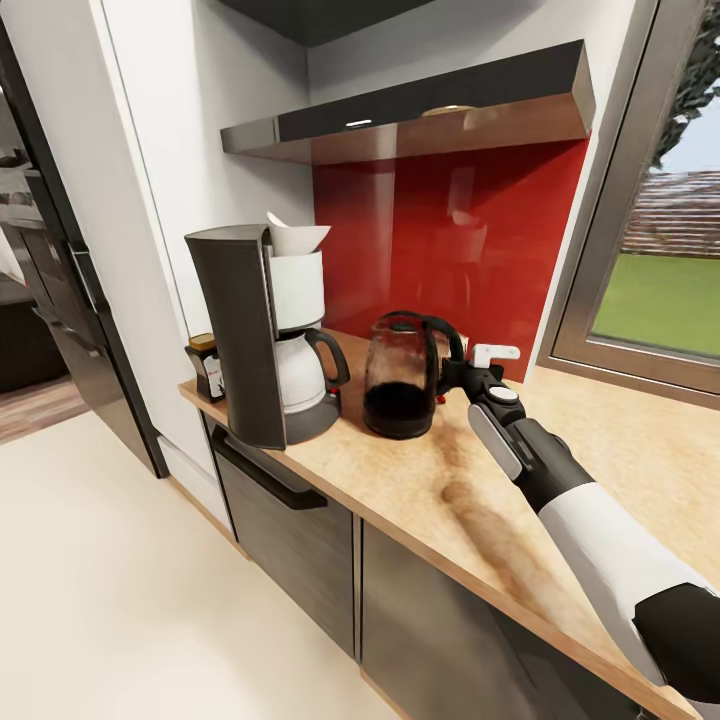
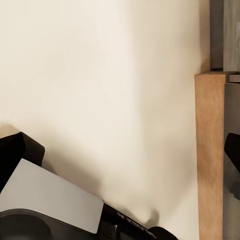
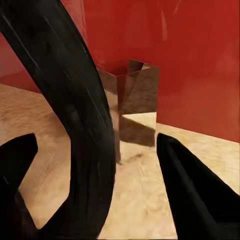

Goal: Set up a coffee station on the kitchen countertop: keep the coffee maker on the countertop, move the bottle of coffee from the kitchen shelf to the counter next to the coffee maker, place a paper coffee filter on top of the coffee maker, put the saucer next to the coffee maker with the coffee cup on the saucer, and place the electric kettle next to the coffee maker.

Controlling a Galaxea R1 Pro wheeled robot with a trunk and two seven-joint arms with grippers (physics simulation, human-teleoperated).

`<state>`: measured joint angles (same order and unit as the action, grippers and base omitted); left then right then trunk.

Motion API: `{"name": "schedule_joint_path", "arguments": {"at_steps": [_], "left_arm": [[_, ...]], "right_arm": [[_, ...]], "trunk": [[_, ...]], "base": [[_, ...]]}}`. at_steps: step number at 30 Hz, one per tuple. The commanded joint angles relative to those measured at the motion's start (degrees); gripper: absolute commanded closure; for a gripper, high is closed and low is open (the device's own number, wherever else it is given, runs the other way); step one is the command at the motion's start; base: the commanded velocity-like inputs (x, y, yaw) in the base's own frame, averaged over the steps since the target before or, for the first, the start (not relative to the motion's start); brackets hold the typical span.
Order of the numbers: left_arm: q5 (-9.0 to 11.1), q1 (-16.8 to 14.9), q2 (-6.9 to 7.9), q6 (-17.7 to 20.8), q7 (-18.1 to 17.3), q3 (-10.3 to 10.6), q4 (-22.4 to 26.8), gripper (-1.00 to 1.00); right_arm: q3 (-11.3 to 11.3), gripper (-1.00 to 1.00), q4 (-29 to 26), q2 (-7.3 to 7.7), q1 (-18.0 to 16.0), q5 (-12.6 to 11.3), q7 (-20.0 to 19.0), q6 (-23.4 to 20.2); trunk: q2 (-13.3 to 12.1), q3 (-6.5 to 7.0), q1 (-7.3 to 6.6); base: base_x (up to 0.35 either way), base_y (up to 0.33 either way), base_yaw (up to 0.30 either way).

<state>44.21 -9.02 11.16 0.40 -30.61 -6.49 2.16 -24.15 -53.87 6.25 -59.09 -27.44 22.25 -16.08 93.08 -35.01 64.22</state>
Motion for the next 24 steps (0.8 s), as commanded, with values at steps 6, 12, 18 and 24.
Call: {"name": "schedule_joint_path", "arguments": {"at_steps": [6, 12, 18, 24], "left_arm": [[-0.26, -0.04, 0.0, 0.04, -0.24, -0.45, -0.05, -1.0], [-0.26, -0.04, 0.0, 0.04, -0.24, -0.45, -0.05, -1.0], [-0.26, -0.04, 0.0, 0.04, -0.24, -0.45, -0.05, -1.0], [-0.26, -0.04, 0.0, 0.04, -0.24, -0.45, -0.05, -1.0]], "right_arm": [[-0.28, -1.0, -0.09, 0.08, -0.07, -0.42, 0.52, -0.18], [-0.28, -1.0, -0.09, 0.08, -0.07, -0.42, 0.52, -0.18], [-0.28, -1.0, -0.09, 0.08, -0.07, -0.42, 0.52, -0.17], [-0.28, -1.0, -0.09, 0.08, -0.07, -0.42, 0.52, -0.18]], "trunk": [[0.03, -0.06, 0.0], [0.03, -0.06, 0.0], [0.03, -0.06, 0.0], [0.03, -0.06, 0.0]], "base": [[0.0, 0.0, 0.0], [0.0, 0.0, 0.0], [0.0, 0.0, 0.0], [0.0, 0.0, 0.0]]}}
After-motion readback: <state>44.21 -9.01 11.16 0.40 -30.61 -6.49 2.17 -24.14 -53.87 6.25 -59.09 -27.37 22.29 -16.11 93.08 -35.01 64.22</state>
